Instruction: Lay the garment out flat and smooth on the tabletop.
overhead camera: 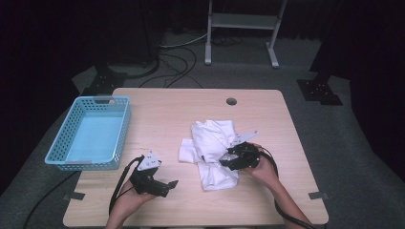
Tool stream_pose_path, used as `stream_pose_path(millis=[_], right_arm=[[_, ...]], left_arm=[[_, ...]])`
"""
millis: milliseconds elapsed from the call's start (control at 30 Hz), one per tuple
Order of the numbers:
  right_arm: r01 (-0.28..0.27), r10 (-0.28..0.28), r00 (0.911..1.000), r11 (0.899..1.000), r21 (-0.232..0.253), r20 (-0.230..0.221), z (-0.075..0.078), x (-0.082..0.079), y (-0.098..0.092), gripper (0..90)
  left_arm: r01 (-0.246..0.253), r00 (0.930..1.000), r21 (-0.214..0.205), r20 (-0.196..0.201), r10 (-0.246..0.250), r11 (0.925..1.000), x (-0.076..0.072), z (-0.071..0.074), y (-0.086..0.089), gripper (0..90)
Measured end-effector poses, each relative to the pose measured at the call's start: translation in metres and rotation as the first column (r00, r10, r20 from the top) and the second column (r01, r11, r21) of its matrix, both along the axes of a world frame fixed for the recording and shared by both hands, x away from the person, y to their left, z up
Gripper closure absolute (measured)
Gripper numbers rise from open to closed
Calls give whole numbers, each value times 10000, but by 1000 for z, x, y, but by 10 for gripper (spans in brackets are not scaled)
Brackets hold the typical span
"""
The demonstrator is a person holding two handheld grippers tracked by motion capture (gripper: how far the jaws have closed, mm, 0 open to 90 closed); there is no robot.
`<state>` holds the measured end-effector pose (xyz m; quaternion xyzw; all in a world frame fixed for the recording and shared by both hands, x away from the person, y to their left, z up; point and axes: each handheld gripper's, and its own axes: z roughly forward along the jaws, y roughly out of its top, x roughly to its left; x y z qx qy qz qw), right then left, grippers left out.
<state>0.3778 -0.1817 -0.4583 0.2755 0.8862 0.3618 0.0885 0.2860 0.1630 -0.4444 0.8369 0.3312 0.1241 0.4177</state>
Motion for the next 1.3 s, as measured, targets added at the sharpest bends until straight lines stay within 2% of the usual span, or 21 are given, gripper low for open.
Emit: stream_pose_path(millis=[33,67,100,133,300,600,867,1100,1300], right_arm=[[109,-109,9999,9999,-102,6,-3,2,2,482],[109,-109,9999,9999,-102,6,-3,2,2,482],[201,-201,9998,9998,-96,23,-4,3,2,539],[201,-201,9998,9998,-96,23,-4,3,2,539],[7,-6,10000,9997,-247,46,-4,-2,7,649],[-563,573,9981,9975,-425,218,-4,-25,29,750],[-948,963,9949,9944,-471,301,-6,-40,37,803],[-1763,1809,9821,9809,-823,519,-5,-55,44,811],[-2315,2360,9704,9695,-805,520,-5,-66,47,812]], left_arm=[[-10,10000,-14,4,10,10000,0,0,1,26],[-10,10000,-14,4,10,10000,0,0,1,26],[-25,10000,-18,1,25,10000,0,0,1,26],[-36,10000,-6,-2,36,10000,-1,0,1,26],[23,10000,45,-4,-23,10000,-1,0,1,26],[-76,9999,105,-68,76,9999,-1,-2,3,26],[-31,9999,143,-112,33,9999,-2,-3,2,26],[-37,9999,175,-139,39,9998,-3,-3,3,26],[-48,9999,187,-162,51,9998,-3,-4,3,26]])
